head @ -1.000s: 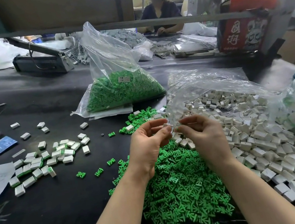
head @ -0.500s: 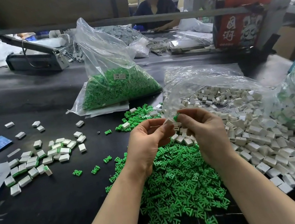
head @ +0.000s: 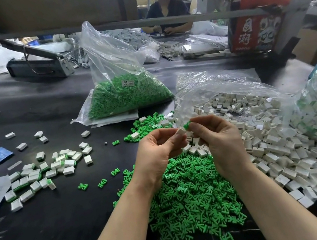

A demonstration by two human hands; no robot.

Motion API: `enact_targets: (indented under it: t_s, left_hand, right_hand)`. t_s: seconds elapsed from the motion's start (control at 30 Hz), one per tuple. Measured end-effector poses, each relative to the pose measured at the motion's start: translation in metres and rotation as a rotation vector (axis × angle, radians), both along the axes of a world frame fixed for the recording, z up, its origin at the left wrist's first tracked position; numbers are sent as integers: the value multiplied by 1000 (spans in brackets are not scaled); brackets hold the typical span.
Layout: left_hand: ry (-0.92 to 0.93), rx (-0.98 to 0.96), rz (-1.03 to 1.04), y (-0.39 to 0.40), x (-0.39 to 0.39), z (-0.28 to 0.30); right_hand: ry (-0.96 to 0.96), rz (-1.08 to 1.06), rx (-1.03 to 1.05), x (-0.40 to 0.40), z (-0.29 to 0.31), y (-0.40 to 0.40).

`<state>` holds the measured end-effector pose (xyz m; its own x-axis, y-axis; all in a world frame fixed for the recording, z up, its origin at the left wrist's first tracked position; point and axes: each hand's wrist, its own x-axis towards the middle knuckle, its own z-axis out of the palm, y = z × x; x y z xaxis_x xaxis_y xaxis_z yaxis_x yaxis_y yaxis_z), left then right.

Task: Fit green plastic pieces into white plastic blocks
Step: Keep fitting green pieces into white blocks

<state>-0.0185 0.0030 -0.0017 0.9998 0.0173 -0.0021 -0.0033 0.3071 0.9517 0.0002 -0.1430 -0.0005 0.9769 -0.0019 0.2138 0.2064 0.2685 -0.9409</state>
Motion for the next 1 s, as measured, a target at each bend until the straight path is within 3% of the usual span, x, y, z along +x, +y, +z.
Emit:
enact_targets:
  t_s: [0.5, 0.83, 1.0]
  left_hand:
    - [-61, 119, 74, 2, 7, -9]
    - [-59, 173, 122, 4, 21, -20]
    - [44, 56, 44, 5, 32, -15]
  right_hand:
    - [-72, -64, -75, 6, -9, 4]
    - [-119, -147, -319, 17, -18, 10]
    - [-150, -232, -564, 33, -11, 12]
